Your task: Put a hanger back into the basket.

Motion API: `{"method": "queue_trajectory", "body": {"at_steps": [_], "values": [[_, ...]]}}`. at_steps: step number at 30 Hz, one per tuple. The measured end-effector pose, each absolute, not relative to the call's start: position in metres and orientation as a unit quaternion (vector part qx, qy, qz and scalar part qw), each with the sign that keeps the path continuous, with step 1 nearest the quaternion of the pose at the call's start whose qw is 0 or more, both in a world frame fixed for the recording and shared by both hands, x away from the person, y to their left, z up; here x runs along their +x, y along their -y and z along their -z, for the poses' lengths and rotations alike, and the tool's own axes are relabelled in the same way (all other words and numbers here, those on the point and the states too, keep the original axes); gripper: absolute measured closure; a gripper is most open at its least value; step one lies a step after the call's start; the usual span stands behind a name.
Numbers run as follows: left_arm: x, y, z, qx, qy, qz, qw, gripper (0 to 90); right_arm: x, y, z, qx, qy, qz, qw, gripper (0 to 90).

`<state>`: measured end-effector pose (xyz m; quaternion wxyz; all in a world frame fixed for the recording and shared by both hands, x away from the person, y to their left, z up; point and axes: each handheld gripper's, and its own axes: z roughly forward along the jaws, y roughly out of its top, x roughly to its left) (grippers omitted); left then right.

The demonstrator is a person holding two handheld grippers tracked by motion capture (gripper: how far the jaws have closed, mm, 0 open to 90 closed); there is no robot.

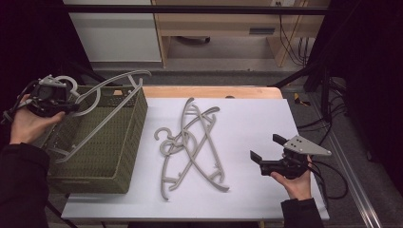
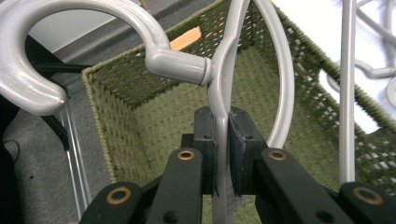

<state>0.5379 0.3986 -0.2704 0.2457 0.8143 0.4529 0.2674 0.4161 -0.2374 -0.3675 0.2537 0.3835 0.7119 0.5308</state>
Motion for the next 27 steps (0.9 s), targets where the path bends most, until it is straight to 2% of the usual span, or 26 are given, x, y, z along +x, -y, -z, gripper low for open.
{"method": "queue_trajectory", "body": {"at_steps": [15, 27], "values": [[0.549, -0.412, 0.295, 0.813, -0.459, -0.282, 0.219, 82.6, 0.419, 0.236, 0.371, 0.383, -0.718, -0.522, 0.255, 2.3], [0.551, -0.421, 0.323, 0.813, -0.478, -0.273, 0.192, 82.7, 0.419, 0.236, 0.371, 0.383, -0.718, -0.522, 0.255, 2.3]]}}
